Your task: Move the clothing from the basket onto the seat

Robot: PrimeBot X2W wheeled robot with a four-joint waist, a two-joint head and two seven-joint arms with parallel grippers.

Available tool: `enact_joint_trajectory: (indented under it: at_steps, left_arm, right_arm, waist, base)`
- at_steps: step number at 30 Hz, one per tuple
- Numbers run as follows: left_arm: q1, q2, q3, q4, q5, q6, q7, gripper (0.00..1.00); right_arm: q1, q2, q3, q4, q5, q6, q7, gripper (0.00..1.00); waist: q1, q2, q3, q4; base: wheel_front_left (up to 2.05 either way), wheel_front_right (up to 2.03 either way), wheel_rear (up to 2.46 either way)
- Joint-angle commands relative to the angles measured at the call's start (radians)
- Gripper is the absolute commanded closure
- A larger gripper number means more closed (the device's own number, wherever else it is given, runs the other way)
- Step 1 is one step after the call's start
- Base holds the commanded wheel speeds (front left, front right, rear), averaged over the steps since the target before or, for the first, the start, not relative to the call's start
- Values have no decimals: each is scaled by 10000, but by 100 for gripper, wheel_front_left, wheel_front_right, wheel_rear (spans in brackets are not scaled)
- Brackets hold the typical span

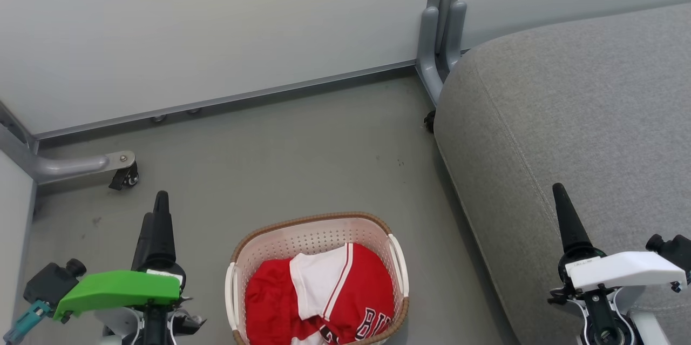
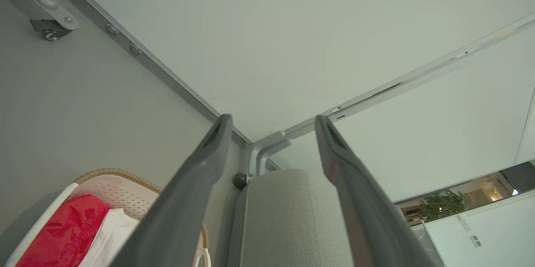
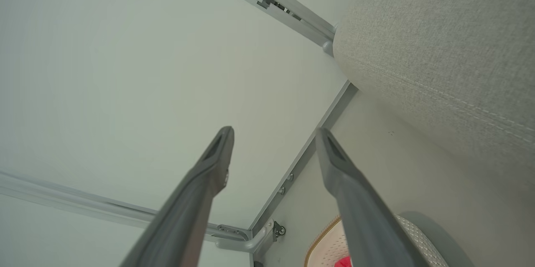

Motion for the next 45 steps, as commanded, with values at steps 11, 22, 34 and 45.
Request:
enact_joint_trajectory:
  at_steps: [11, 22, 34, 45]
  left_arm:
    - [-266, 81, -420, -334, 2243, 320, -439, 0]
    - [-204, 93, -713, -246, 3809, 529, -787, 0]
    - [-250, 106, -1010, -242, 5337, 736, -1130, 0]
    - [-231, 116, -1234, -47, 6610, 922, -1399, 0]
  right_arm:
    - [-270, -98, 443, -332, -1928, 3, -457, 0]
    - [-200, -112, 655, -268, -3271, 3, -805, 0]
    - [-155, -126, 977, -292, -4646, 4, -1141, 0]
    - [-159, -139, 1203, -213, -5807, 5, -1419, 0]
  waist:
    - [0, 0, -19, 22]
    - [0, 0, -46, 64]
    - [0, 0, -15, 122]
    - [0, 0, -45, 164]
  base:
    - [0, 0, 0]
    - [0, 0, 0]
    - [0, 0, 0]
    - [0, 0, 0]
